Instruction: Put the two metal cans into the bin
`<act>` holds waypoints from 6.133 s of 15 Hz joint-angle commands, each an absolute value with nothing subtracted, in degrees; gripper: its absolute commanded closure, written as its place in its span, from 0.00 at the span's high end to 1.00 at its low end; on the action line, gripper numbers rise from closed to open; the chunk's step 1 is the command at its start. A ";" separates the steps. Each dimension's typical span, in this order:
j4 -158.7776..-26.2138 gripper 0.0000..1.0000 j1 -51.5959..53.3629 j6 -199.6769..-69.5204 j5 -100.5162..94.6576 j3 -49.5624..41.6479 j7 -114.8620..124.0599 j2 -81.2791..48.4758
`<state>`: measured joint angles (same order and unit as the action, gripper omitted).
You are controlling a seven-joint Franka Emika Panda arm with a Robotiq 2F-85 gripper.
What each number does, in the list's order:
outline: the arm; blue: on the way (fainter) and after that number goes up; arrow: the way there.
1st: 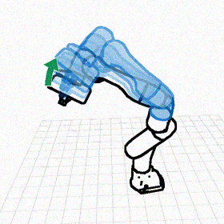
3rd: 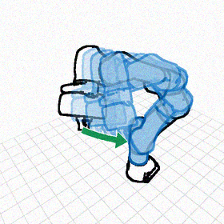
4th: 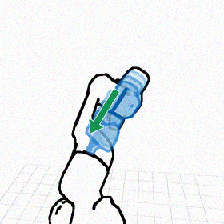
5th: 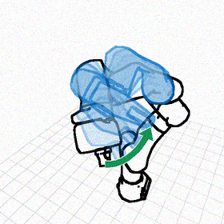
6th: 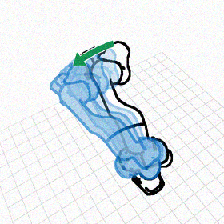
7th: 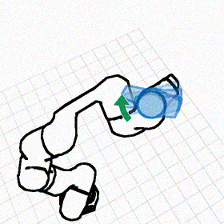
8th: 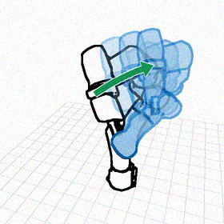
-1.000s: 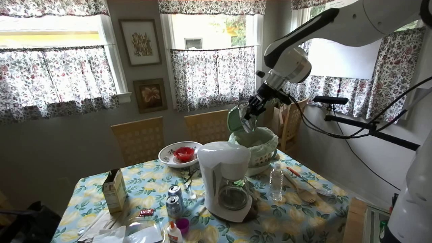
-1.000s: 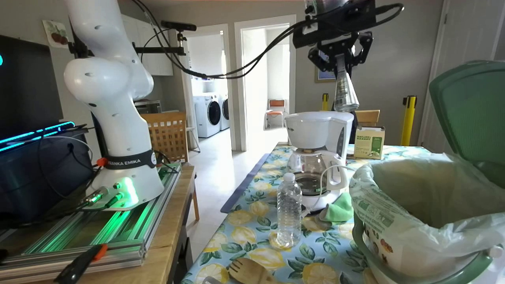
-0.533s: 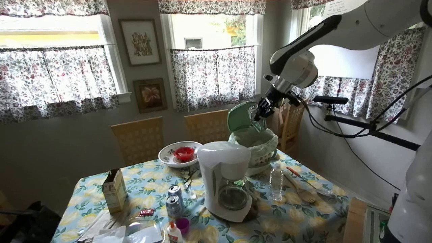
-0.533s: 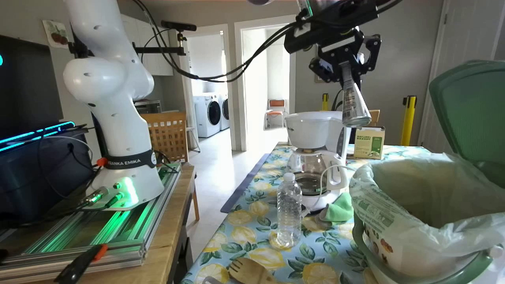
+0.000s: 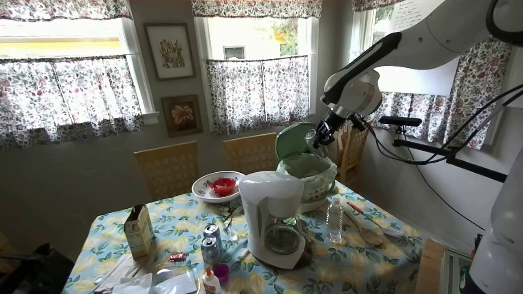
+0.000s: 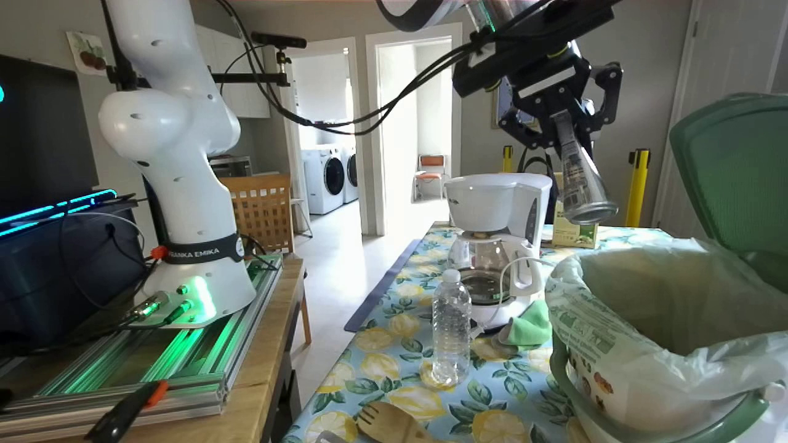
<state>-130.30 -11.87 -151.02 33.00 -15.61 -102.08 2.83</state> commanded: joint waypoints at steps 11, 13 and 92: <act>-121.37 0.11 -11.57 -156.74 30.19 -15.83 -101.43 -8.62; -119.63 0.16 -11.37 -156.92 29.42 -15.91 -101.11 -10.41; -94.13 1.00 -18.88 -132.16 12.94 -11.14 -94.13 -16.84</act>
<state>-96.54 -17.86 -135.48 15.91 -11.93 -95.95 -16.19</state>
